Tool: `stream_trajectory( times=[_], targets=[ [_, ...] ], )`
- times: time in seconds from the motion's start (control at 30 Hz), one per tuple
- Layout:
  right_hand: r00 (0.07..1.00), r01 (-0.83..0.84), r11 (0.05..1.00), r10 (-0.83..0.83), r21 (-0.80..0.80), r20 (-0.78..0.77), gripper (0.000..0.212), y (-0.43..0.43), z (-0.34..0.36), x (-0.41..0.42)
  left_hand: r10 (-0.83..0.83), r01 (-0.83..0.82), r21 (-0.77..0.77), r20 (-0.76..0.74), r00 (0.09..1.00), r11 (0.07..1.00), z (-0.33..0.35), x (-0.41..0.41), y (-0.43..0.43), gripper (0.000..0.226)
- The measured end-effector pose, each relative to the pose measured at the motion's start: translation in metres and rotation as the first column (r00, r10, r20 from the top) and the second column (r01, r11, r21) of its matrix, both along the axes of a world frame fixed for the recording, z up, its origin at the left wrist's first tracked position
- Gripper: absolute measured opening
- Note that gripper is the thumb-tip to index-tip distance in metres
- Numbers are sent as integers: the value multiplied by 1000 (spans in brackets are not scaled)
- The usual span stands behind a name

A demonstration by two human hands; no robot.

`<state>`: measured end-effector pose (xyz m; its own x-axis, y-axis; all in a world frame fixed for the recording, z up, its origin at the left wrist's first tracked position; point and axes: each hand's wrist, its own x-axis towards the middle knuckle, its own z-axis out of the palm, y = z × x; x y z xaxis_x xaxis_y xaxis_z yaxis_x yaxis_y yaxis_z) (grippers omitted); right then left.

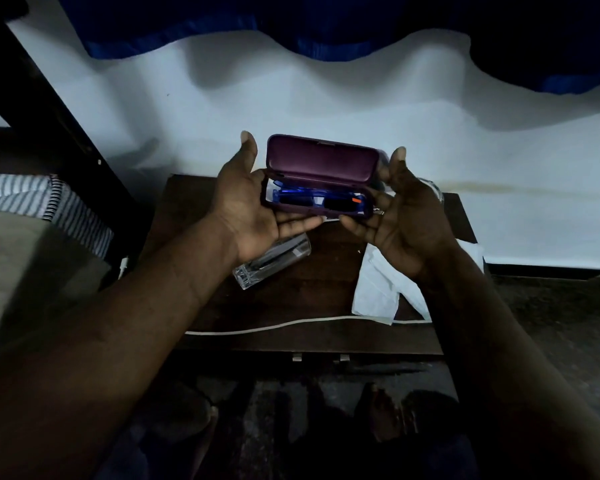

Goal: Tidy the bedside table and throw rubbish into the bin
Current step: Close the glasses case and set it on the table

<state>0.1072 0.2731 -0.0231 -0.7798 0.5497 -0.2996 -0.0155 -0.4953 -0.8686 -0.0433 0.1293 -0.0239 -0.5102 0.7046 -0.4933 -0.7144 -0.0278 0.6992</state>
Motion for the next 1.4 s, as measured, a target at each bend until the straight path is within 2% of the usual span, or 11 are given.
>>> stream_trajectory(
  times=[0.17,0.23,0.37,0.4,0.5,0.6,0.7,0.9,1.0,1.27,1.4],
  targets=[
    [999,32,997,-32,-70,3,57,1,0,-1,-6,6,15,28,1000,1000,-2,-5,1,90],
    [997,71,996,-70,-59,15,48,0,0,-3,0,0,-10,9,1000,1000,-1,-4,2,72],
    [995,96,995,-97,30,22,4,-3,-3,-7,-67,59,-76,-101,993,995,-4,0,4,12],
    [994,102,993,-104,55,28,6,-3,-3,-8,-64,56,-72,-117,991,996,-6,1,4,9],
    [993,85,993,-91,77,73,24,-2,-6,-9,-26,21,-32,-152,988,999,-6,-1,6,18],
    [993,37,994,-49,103,108,17,-3,-6,-9,7,-6,6,-170,985,1000,-6,-4,6,24],
    [991,115,987,-121,112,50,23,-1,-6,-11,-4,3,-4,-171,985,1000,-6,-4,6,32],
    [979,161,972,-179,172,95,19,-1,-8,-9,-21,-10,-128,-238,971,992,-8,-3,4,21],
    [971,179,946,-213,269,105,8,-7,-5,-10,47,-81,-107,-284,958,991,-9,-5,6,18],
    [976,191,947,-211,260,54,20,-14,0,-14,41,-73,-76,-362,931,994,-10,-12,4,18],
    [969,228,945,-243,233,37,23,-15,-1,-17,-79,0,-141,-551,831,990,-10,-20,-3,53]
  ],
)
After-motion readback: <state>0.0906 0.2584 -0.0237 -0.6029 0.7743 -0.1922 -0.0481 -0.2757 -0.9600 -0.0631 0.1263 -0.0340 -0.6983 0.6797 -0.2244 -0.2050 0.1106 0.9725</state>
